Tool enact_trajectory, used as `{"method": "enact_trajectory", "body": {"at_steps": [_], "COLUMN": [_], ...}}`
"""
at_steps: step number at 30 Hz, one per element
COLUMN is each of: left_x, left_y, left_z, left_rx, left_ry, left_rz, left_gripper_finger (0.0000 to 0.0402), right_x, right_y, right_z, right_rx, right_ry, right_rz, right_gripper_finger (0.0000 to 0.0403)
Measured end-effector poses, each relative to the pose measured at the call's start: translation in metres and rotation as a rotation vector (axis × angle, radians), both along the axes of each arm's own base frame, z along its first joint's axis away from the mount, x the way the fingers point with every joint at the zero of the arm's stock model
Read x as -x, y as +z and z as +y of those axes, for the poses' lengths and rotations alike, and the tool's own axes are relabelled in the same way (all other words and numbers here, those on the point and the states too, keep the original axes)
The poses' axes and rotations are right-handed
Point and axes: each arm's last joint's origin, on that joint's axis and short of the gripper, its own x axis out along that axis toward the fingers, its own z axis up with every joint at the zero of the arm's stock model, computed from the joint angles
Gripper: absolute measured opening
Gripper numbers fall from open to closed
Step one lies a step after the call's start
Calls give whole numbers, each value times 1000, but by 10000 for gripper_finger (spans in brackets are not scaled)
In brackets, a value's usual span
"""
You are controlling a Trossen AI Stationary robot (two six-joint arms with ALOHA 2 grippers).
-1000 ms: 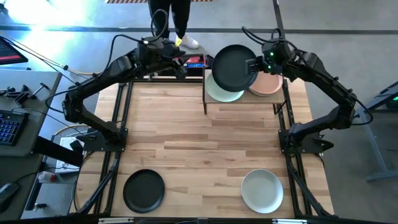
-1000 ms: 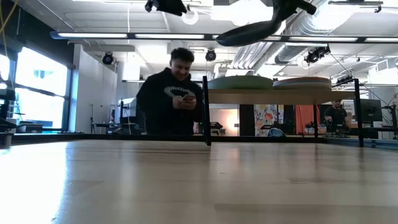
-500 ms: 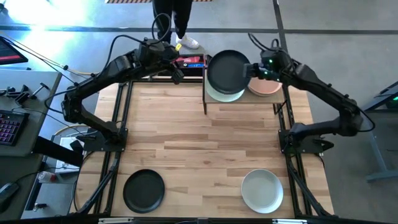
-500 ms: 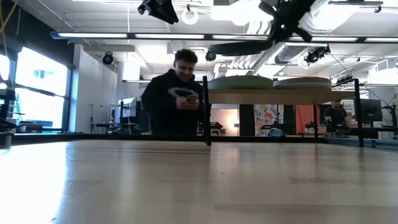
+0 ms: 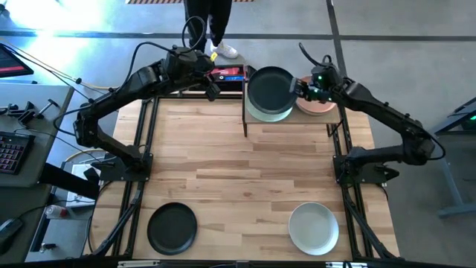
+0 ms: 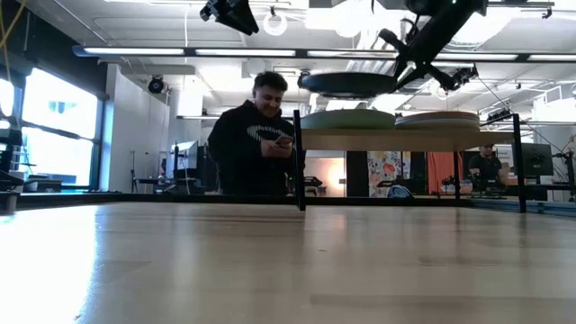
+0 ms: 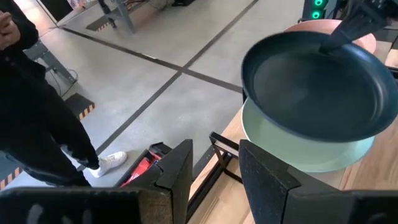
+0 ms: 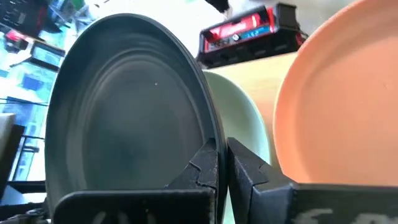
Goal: Place and stack plates onto a shelf
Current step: Stack the black plate on the green plate on the shelf
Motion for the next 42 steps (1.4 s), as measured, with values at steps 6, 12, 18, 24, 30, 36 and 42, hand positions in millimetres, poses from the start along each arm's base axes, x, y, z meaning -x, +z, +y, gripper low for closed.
{"method": "enact_trajectory", "body": {"at_steps": [6,12,18,24,30,36,42], "left_x": [0,0,0,0,0,0,0], "left_y": [0,0,0,0,0,0,0], "left_z": [0,0,0,0,0,0,0], "left_rx": [0,-1,0,0,0,0,0], "left_ry": [0,1,1,1,1,1,1], "left_rz": [-1,-1,0,0,1,1,1], "left_gripper_finger": [117,117,117,117,117,117,117], "right_x": [-9,-14,-17,-18,-18,-19,-20], "right_y": [-13,-25,-31,-31,-31,-31,-31], "right_z": [-7,-12,-14,-15,-14,-13,-13], "right_rx": [-51,-86,-104,-100,-85,-90,-89], "right_ry": [8,15,22,23,5,16,-2], "right_rz": [45,96,126,124,137,132,131], "right_gripper_finger": [0,0,0,0,0,24,79]}}
